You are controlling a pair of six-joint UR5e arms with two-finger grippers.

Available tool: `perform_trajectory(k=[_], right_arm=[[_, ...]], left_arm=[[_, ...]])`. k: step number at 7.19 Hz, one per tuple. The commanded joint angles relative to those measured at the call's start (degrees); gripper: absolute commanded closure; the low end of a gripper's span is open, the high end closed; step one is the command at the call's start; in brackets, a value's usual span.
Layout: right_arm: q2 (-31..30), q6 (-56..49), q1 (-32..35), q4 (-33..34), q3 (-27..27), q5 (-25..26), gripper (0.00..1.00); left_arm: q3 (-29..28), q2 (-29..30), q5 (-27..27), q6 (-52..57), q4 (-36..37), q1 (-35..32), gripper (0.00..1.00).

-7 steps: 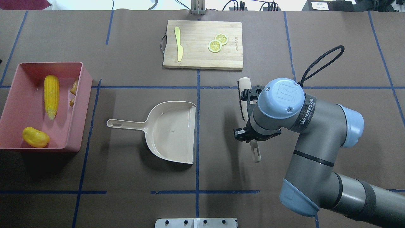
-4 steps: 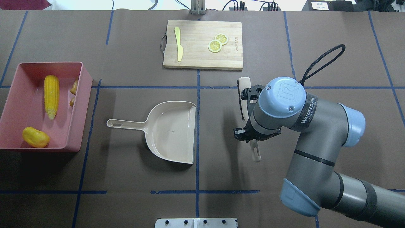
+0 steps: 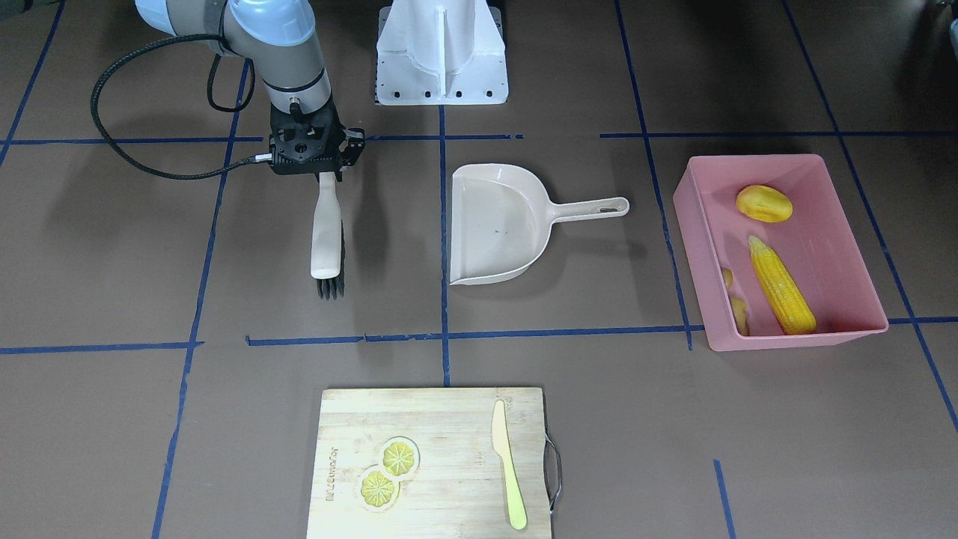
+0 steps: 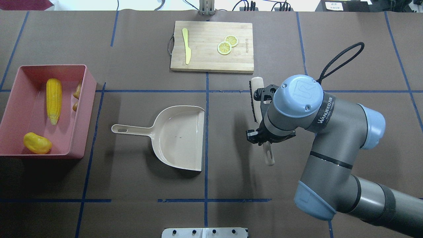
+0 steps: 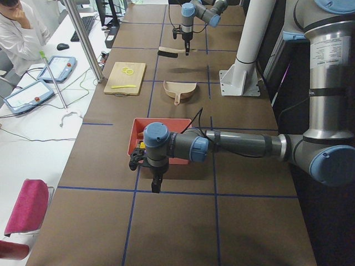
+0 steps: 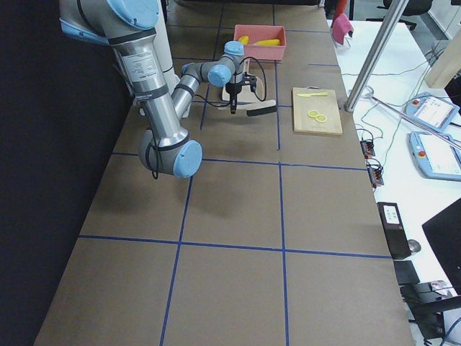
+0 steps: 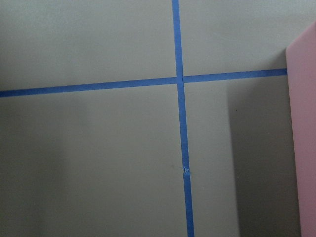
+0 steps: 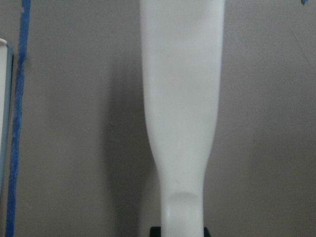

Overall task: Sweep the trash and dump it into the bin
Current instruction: 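Carry the brush back with the right gripper and set it down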

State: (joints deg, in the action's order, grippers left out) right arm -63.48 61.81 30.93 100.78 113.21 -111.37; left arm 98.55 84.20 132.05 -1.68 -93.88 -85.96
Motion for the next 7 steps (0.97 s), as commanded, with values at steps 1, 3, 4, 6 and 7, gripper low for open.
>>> perform_trajectory(k=[1, 3, 4, 6, 7], right_arm=[[-3.29, -5.29, 5.26, -0.05, 1.38, -5.95, 1.00], [-13.46, -15.98, 11.84, -2.23, 4.11, -9.01, 1.00], [-21.43, -18.98, 14.57, -10.60, 3.95, -10.60, 1.00], [-35.42, -19.97, 19.24, -22.08, 4.03, -14.65, 1.00], [-41.40, -19.80, 19.26, -27.25, 3.34, -14.40, 1.00]], left_arm=[[0.41, 1.13, 4.97, 2.29, 9.36, -1.31, 0.00], [0.33, 0.97, 4.89, 2.74, 10.12, -1.57, 0.00], [0.33, 0.53, 4.71, 2.74, 10.12, -2.01, 0.00], [0.41, 0.44, 4.80, 2.74, 10.12, -2.63, 0.00], [0.85, 0.35, 4.89, 2.74, 10.12, -2.89, 0.00]])
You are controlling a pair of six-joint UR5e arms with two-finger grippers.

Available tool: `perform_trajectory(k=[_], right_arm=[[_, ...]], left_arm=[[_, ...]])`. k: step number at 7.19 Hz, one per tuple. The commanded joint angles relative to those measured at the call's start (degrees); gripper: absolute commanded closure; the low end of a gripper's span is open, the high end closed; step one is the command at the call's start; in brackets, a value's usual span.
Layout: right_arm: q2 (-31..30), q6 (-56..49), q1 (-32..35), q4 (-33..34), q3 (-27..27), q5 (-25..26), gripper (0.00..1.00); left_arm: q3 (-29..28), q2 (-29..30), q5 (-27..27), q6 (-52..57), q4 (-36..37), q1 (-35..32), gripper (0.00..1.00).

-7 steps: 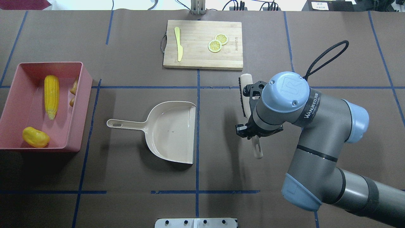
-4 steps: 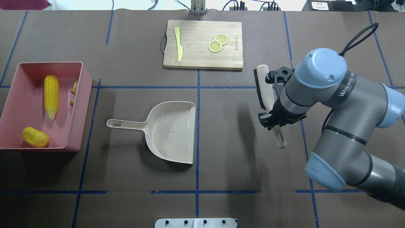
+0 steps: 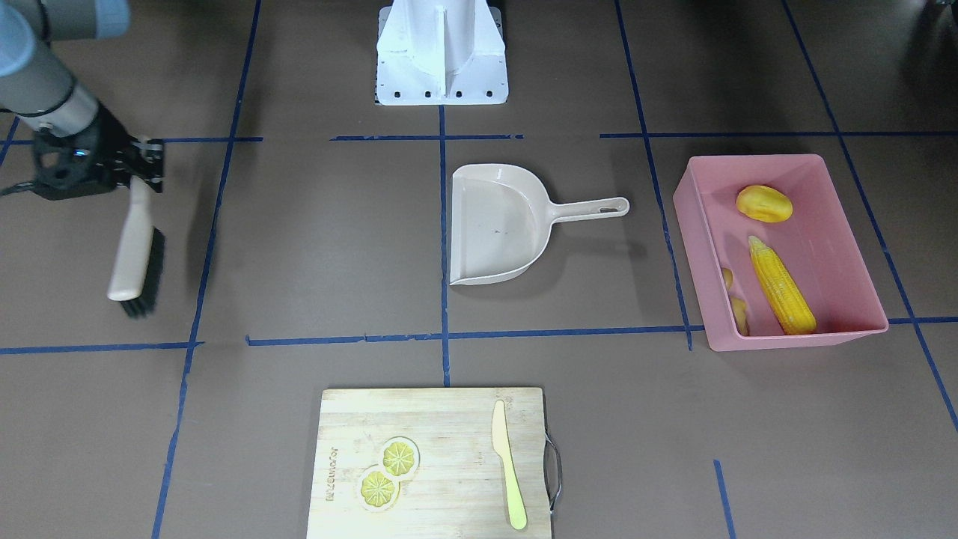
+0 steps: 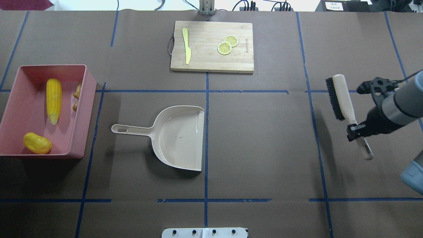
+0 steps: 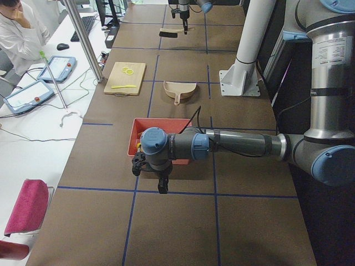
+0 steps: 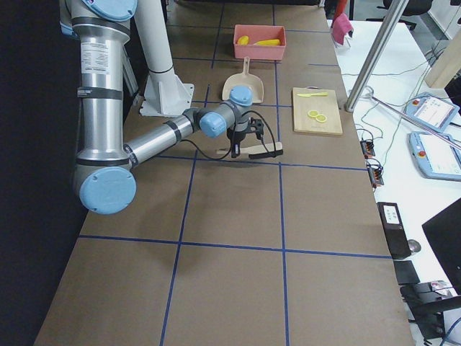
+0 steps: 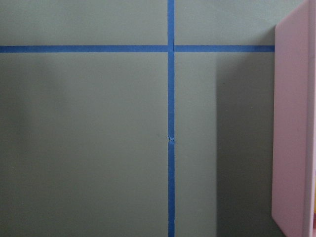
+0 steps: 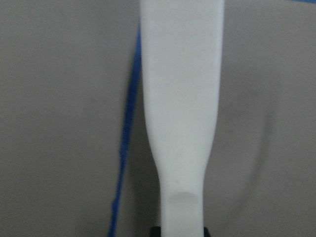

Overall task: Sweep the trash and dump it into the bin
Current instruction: 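Carry the brush back with the right gripper and set it down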

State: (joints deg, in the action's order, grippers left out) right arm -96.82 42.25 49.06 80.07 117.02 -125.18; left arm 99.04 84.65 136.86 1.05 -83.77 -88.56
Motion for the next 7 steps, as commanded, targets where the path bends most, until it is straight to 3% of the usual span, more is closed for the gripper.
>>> perform_trajectory(k=[1, 3, 6, 7], right_arm=[[-12.12, -0.32, 1.82, -12.69, -2.92, -0.68, 1.00], [-13.74, -0.15, 2.01, -21.42, -10.46, -0.85, 0.99], [-14.71, -0.41, 3.06, -21.71, -11.03, -0.94, 0.97], [-14.62, -0.41, 3.32, -21.71, -11.29, -0.86, 0.84]], left_arm=[[0.80, -0.19, 0.07, 0.00, 0.01, -0.73, 0.00], [0.98, -0.19, 0.07, 0.00, 0.01, -1.26, 0.00], [1.59, -0.63, 0.07, 0.00, 0.01, -1.70, 0.00], [1.86, -0.97, 0.07, 0.00, 0.01, -1.70, 0.00]])
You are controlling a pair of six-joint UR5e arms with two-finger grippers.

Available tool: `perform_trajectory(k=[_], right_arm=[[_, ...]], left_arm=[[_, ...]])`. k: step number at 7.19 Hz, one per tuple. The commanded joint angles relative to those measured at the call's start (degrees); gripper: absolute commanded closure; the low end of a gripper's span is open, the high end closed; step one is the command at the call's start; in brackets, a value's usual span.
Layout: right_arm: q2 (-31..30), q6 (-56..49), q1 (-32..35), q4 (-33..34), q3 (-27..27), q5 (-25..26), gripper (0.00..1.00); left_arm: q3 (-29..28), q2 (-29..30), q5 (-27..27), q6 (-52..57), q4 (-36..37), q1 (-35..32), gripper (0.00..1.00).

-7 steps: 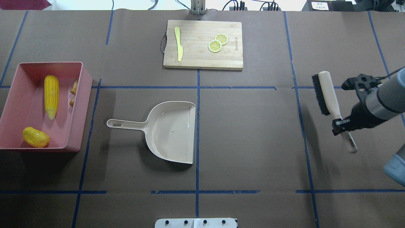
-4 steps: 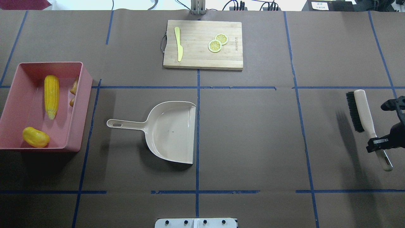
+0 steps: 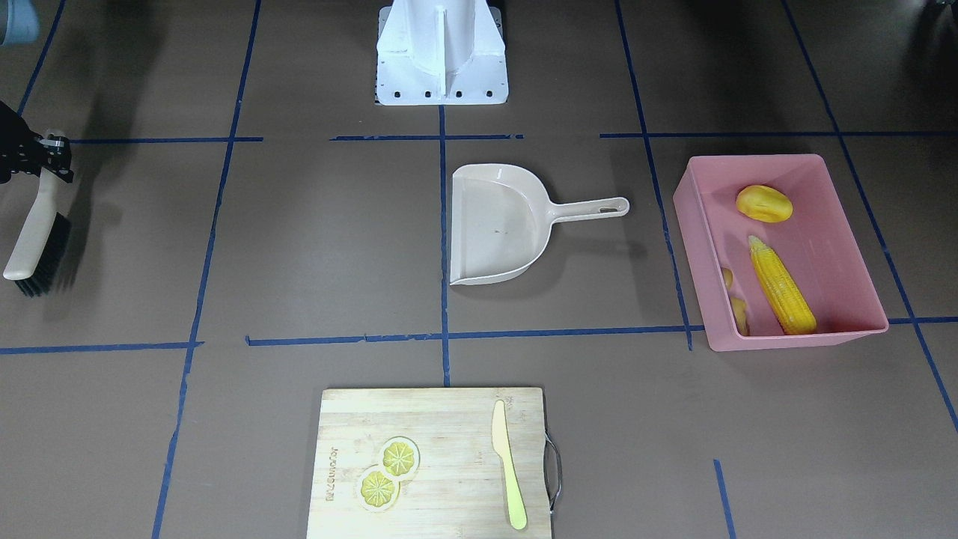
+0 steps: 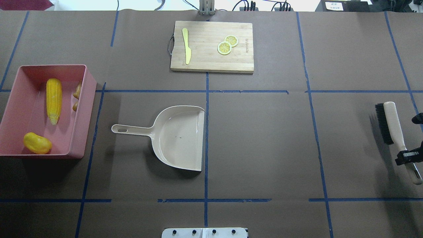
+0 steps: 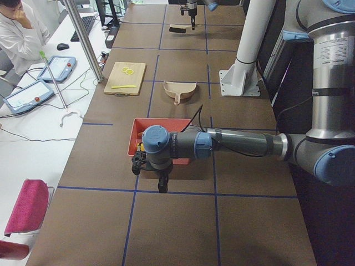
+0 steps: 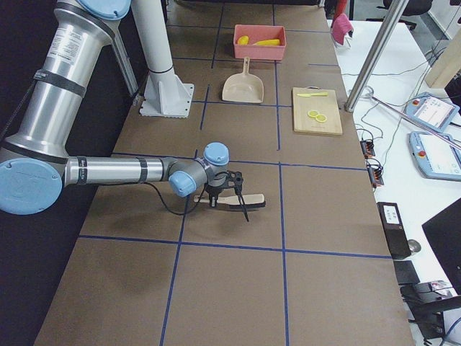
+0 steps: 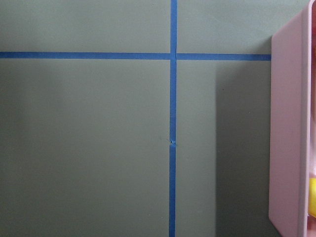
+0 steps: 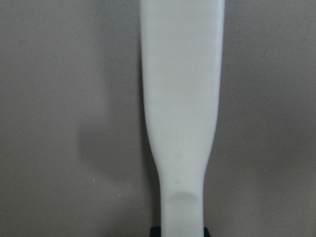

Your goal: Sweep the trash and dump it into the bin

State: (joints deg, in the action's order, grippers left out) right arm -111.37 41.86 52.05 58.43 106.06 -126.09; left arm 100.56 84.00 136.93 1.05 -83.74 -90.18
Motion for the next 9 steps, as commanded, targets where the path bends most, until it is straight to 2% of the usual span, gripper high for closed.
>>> perform_trajectory(k=[1, 2, 3, 5, 6, 9], right_arm=[[0.10, -0.02, 0.34, 0.01, -0.33, -0.03, 0.71], [0.53, -0.02, 0.51, 0.10, -0.42, -0.20, 0.49], [0.88, 0.06, 1.73, 0.10, -0.33, -0.38, 0.00], [1.50, -2.20, 8.20, 0.80, -0.24, -4.31, 0.00], [1.50, -7.62, 11.99, 3.07, -0.16, -5.73, 0.00], [4.57, -31.13, 25.33, 18.85, -0.15, -6.97, 0.00]], left_arm=[[1.03, -0.76, -0.09, 0.00, -0.02, -0.09, 0.00], [1.48, -0.85, -0.09, 0.00, -0.02, -0.43, 0.00], [1.74, -0.94, -0.09, 0.00, -0.02, -0.52, 0.00], [2.01, -1.03, -0.18, 0.00, -0.02, -0.52, 0.00], [1.92, -1.03, -0.26, -0.09, -0.02, -0.52, 0.00], [2.01, -1.03, -0.35, -0.09, -0.02, -0.61, 0.00]])
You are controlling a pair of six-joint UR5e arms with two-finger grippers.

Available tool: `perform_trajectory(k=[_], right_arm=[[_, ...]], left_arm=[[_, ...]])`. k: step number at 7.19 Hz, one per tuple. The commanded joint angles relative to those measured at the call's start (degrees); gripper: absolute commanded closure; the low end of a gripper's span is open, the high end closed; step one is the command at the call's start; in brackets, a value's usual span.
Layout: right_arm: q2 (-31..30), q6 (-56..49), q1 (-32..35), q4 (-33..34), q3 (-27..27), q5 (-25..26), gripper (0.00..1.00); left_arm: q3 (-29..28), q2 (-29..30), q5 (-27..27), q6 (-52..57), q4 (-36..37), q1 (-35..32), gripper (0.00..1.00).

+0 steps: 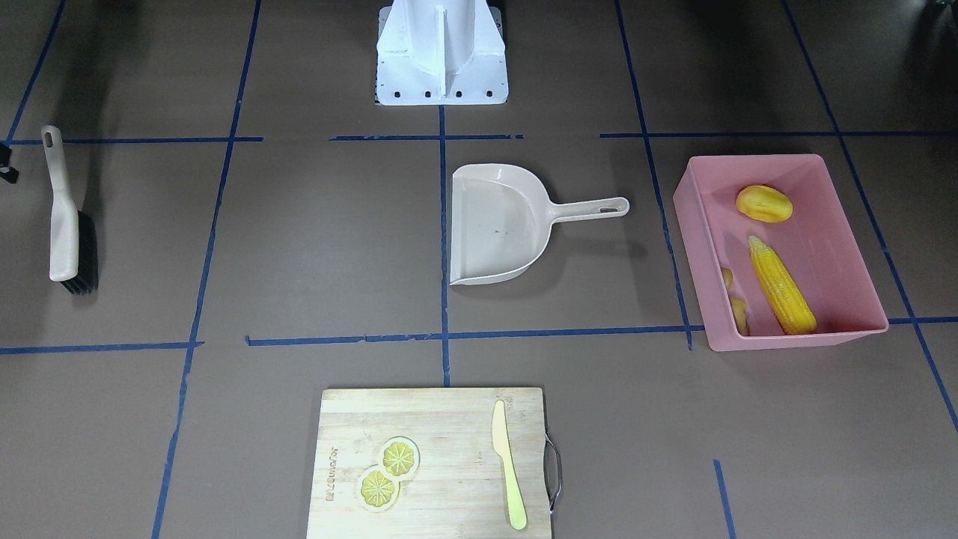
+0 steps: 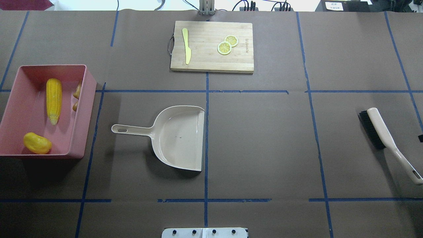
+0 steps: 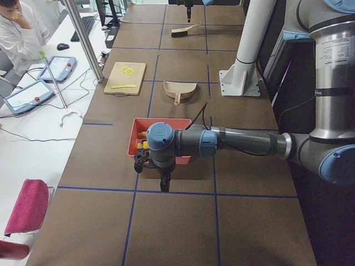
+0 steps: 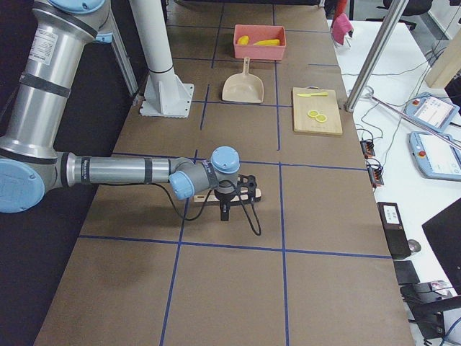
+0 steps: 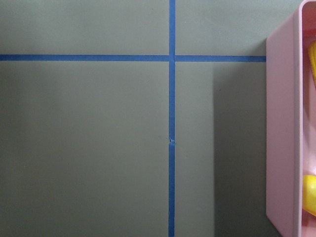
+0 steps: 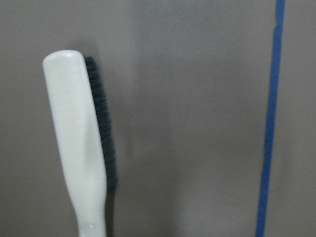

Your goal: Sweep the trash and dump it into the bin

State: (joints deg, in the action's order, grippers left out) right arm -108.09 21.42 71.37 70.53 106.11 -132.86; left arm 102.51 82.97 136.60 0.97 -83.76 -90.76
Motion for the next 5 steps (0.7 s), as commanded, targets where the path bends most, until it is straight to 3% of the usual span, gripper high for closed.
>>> perform_trajectory(k=[1, 3, 5], right_arm=[[2.17, -19.58, 11.02, 12.90, -0.29, -0.29, 0.00], [2.35, -29.13, 17.64, 19.53, -0.55, -0.29, 0.00], [2.44, -28.11, 17.66, 19.47, -1.60, 0.06, 0.00]], left_arm=[[0.41, 0.00, -0.02, 0.00, -0.09, -0.03, 0.00], [0.41, -0.52, -0.02, 0.00, -0.09, 0.06, 0.00], [0.93, -1.14, 0.07, 0.08, -0.09, 0.06, 0.00]])
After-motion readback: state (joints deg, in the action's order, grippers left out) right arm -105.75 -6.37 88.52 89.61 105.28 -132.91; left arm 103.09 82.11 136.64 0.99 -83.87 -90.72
